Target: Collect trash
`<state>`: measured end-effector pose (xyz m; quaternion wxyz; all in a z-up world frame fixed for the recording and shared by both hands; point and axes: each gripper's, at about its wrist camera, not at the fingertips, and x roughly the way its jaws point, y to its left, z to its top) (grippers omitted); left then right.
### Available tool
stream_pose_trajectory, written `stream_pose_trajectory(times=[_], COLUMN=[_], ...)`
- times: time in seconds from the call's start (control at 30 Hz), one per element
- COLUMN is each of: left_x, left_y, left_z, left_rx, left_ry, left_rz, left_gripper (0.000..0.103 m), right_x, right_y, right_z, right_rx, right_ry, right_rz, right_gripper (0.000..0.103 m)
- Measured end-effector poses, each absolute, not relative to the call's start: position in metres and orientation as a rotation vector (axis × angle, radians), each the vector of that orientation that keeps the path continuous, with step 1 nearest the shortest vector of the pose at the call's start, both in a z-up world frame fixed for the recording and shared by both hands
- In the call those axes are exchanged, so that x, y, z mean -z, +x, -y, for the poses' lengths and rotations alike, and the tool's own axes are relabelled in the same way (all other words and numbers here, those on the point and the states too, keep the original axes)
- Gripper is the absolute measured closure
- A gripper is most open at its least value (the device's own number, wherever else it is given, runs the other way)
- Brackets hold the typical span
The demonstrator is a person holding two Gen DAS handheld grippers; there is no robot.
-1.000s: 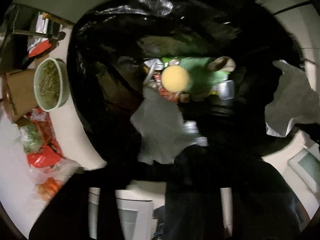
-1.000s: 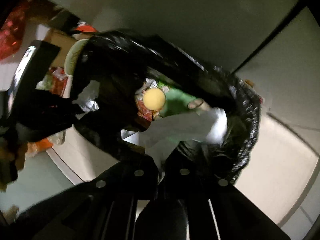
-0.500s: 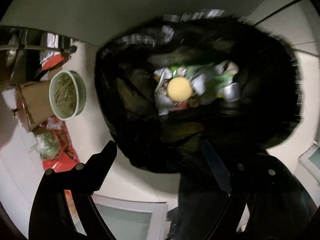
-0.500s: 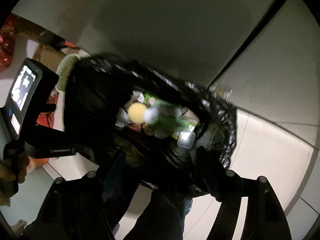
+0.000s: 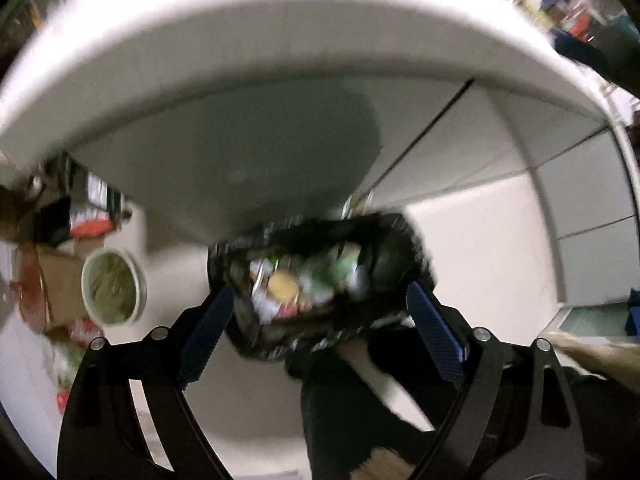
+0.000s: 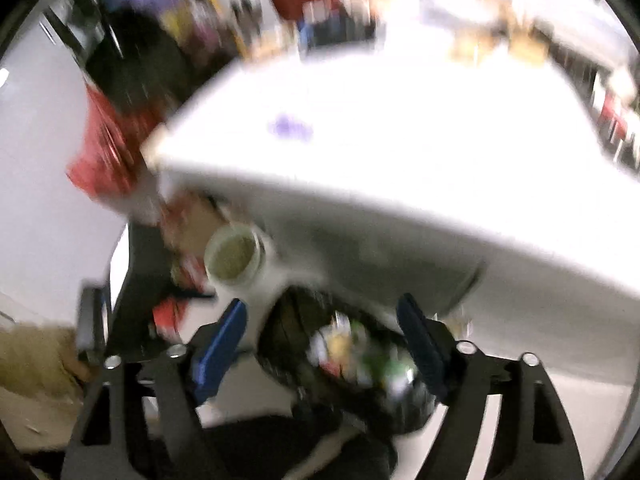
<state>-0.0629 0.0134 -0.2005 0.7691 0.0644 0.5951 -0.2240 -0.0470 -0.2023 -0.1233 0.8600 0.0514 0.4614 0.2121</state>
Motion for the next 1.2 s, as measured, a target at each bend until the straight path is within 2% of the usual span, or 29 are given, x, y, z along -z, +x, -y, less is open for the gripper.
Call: stream_pose_trajectory(times=[0.1, 0.2, 0.37, 0.4, 0.47, 0.57, 0.63, 0.73, 0.77, 1.0, 1.2], left_x=[0.173, 0.159, 0.145, 0.143, 0.138, 0.131, 0.126, 0.119, 0.116, 0.099, 0.115], left_y=[-0.058, -0.057, -0.055, -0.054, -0.055, -0.054, -0.051, -0.043, -0.038, 0.008, 0.068], left_z=[-0.011, -0.009, -0.009, -0.011, -0.013, -0.02, -0.024, -0.025, -0.023, 0.015, 0.063], left_rx=[0.463, 0.414, 0.353, 0.345, 0.329, 0.31, 0.302, 0.295, 0.288, 0.241, 0.227], left_ry=[0.114, 0.106, 0.079, 0.075, 0.052, 0.036, 0.024, 0.002, 0.002, 0.079, 0.11], left_rz=[-1.209, -1.149, -1.116, -1.113, -1.1, -1.08, -1.071, -1.052, -1.042, -0.966, -0.985], left_gripper=[0.017, 0.017, 0.017, 0.017, 0.017, 0.017, 0.017, 0.017, 0.017, 0.017, 0.017], right_x=[0.082, 0.068, 0.095, 0.107, 0.123, 0.142, 0.153, 0.153, 0.152, 0.126, 0.095], right_y=[-0.018, 0.027, 0.114, 0.125, 0.153, 0.172, 0.178, 0.177, 0.175, 0.129, 0.082], right_z=[0.216, 0.232, 0.229, 0.227, 0.227, 0.227, 0.226, 0.227, 0.229, 0.255, 0.268], right_rx=[-0.379, -0.257, -0.107, -0.09, -0.051, -0.009, 0.008, -0.01, -0.023, -0.077, -0.15], right_ry=[0.094, 0.107, 0.11, 0.106, 0.104, 0.09, 0.048, 0.026, 0.034, 0.098, 0.162], right_rz=[-0.841, -0.795, -0.875, -0.888, -0.921, -0.964, -0.996, -0.976, -0.976, -0.926, -0.87], right_gripper=[0.014, 0.012, 0.017, 0.022, 0.023, 0.03, 0.036, 0.052, 0.065, 0.069, 0.069])
